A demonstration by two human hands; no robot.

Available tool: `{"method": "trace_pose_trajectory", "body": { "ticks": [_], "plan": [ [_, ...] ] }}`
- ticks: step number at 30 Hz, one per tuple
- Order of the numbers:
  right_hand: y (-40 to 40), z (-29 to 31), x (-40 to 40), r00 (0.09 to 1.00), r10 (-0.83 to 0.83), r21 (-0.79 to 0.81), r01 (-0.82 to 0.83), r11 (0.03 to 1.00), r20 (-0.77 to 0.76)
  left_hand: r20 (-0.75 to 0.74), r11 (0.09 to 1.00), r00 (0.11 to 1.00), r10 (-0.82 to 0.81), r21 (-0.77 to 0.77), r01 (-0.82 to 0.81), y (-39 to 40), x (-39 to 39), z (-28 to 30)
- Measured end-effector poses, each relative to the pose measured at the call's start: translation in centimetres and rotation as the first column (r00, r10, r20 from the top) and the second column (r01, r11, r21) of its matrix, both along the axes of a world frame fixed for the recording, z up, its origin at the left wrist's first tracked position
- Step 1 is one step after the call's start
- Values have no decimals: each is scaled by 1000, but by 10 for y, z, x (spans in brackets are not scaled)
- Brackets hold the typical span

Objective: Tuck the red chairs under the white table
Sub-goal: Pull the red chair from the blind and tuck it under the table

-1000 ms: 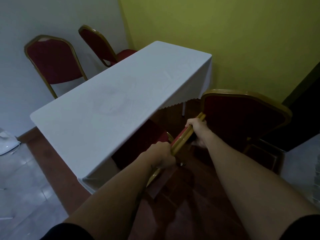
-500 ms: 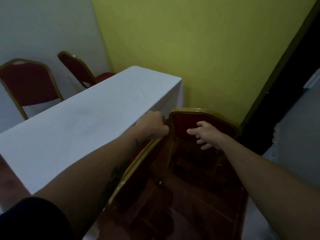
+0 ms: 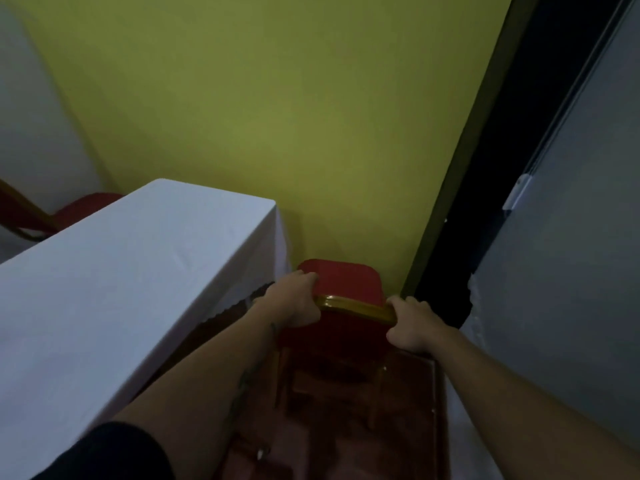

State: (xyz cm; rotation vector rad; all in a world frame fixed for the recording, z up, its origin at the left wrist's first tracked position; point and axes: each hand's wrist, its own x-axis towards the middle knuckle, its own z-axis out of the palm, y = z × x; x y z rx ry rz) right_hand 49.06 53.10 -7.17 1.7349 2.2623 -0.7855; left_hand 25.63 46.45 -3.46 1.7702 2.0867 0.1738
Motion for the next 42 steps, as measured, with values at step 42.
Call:
{"method": "trace_pose_trajectory", "body": {
  "ticks": [42],
  "plan": [
    [34,-47,25,-95,-921,-915,191,355,-377,181,950,983,-39,-297,93,15,66,-68]
  ]
}}
